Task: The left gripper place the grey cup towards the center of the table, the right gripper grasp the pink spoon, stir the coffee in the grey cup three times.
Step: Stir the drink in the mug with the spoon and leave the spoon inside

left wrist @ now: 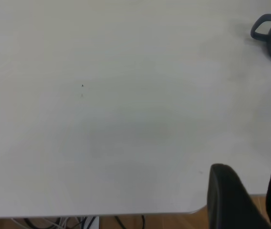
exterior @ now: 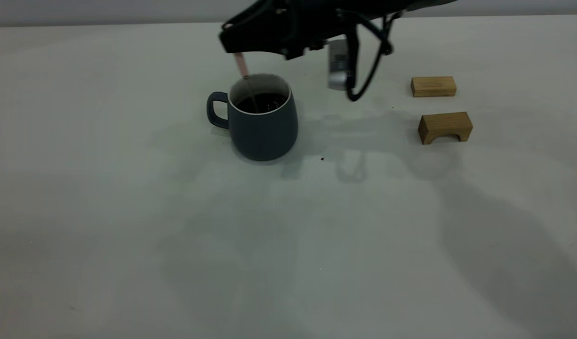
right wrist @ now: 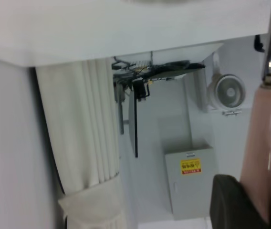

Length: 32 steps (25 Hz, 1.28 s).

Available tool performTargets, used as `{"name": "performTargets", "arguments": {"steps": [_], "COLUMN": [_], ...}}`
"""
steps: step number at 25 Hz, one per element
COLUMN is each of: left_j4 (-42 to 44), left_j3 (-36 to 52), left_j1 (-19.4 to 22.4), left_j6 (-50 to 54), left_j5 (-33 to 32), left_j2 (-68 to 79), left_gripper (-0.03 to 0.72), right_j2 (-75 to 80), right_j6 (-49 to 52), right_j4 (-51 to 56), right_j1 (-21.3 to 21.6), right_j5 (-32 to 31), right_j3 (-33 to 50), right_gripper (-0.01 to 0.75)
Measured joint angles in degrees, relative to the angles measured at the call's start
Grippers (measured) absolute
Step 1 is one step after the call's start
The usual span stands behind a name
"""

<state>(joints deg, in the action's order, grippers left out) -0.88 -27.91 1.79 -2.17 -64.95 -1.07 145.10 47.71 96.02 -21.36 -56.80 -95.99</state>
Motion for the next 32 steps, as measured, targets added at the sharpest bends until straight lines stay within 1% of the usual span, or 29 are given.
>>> {"name": "performTargets", "arguments": {"steps": [4,5,7,10,13,16,18,22,23,25,28,32], "left_j4": [0.0,0.0,0.0,0.0,0.0,0.0,0.0,0.0,0.0,0.0,0.0,0.0], "left_j3": [0.0,0.0,0.0,0.0,0.0,0.0,0.0,0.0,0.0,0.0,0.0,0.0], "left_j1": [0.0,0.0,0.0,0.0,0.0,0.0,0.0,0.0,0.0,0.0,0.0,0.0], "left_j6": [0.0,0.0,0.0,0.0,0.0,0.0,0.0,0.0,0.0,0.0,0.0,0.0], "left_j5": [0.0,0.0,0.0,0.0,0.0,0.0,0.0,0.0,0.0,0.0,0.0,0.0], "left_j2": [0.0,0.0,0.0,0.0,0.0,0.0,0.0,0.0,0.0,0.0,0.0,0.0], "left_gripper": [0.27,0.27,0.27,0.27,0.27,0.27,0.27,0.27,0.27,0.27,0.27,0.27], "right_j2": [0.0,0.0,0.0,0.0,0.0,0.0,0.0,0.0,0.0,0.07,0.48,0.93], "right_j6": [-12.51,-15.78,-18.88,-16.06,-6.89,-2.64,-4.05,-16.36,-19.52,-22.68,-20.48,-9.49], "right_j4": [3.15,2.8,0.44,-3.79,-7.28,-7.6,-4.73,1.72,2.03,1.04,-3.6,-7.87], "right_j1": [-1.01,-0.89,-0.18,1.09,1.37,0.95,0.24,-0.79,-0.82,-0.31,1.22,2.45], "right_j5": [1.76,2.28,2.6,1.72,0.97,0.67,0.67,1.34,2.05,2.91,2.42,0.66], "right_j3": [0.0,0.0,0.0,0.0,0.0,0.0,0.0,0.0,0.0,0.0,0.0,0.0], "right_gripper": [0.147,0.147,0.147,0.147,0.147,0.147,0.147,0.147,0.147,0.147,0.147,0.147]}}
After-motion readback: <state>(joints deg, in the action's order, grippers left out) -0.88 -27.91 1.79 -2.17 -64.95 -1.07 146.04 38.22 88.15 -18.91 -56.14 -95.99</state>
